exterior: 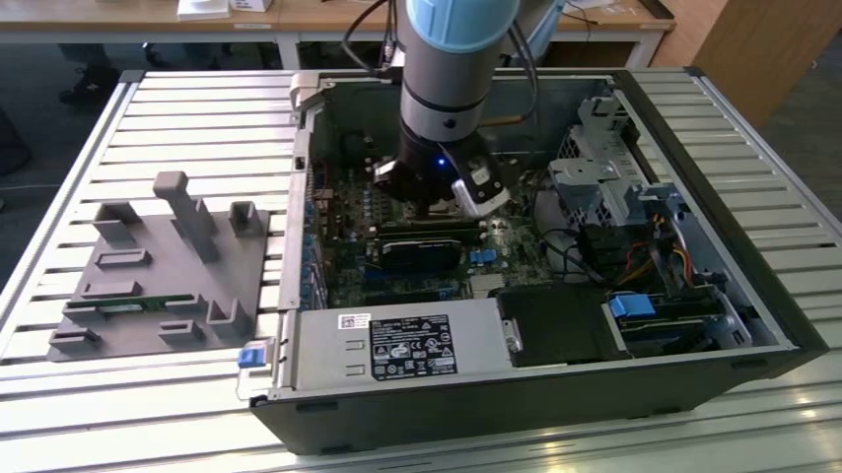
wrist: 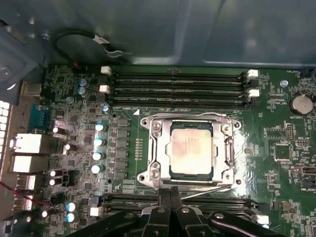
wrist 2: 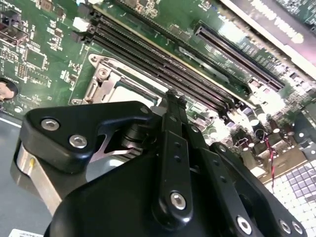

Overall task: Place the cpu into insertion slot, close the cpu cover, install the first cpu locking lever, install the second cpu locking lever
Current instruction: 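Install the second cpu locking lever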

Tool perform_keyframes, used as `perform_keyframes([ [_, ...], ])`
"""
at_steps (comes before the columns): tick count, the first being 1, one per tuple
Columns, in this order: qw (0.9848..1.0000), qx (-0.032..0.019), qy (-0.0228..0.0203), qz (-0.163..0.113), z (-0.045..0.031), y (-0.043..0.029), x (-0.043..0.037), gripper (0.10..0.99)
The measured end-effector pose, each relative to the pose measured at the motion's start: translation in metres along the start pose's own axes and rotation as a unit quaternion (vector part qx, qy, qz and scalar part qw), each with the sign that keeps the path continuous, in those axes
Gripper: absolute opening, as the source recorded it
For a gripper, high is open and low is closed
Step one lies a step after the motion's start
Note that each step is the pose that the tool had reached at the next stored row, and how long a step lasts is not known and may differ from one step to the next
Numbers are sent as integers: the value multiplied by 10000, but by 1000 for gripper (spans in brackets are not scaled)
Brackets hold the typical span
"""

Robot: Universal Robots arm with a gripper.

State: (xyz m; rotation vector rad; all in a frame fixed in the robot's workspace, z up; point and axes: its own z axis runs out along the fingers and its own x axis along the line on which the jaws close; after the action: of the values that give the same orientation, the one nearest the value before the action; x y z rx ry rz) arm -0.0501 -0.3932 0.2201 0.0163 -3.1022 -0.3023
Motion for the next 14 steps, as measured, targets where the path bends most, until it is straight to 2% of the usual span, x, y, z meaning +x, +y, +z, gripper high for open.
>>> perform_keyframes([
  [6, 10000, -59, -1, -2, -1, -36, 69, 106],
  [9, 9999, -122, -2, -4, 29, -42, 71, 106],
  [14, 9999, -128, -1, -4, 104, -59, 73, 106],
])
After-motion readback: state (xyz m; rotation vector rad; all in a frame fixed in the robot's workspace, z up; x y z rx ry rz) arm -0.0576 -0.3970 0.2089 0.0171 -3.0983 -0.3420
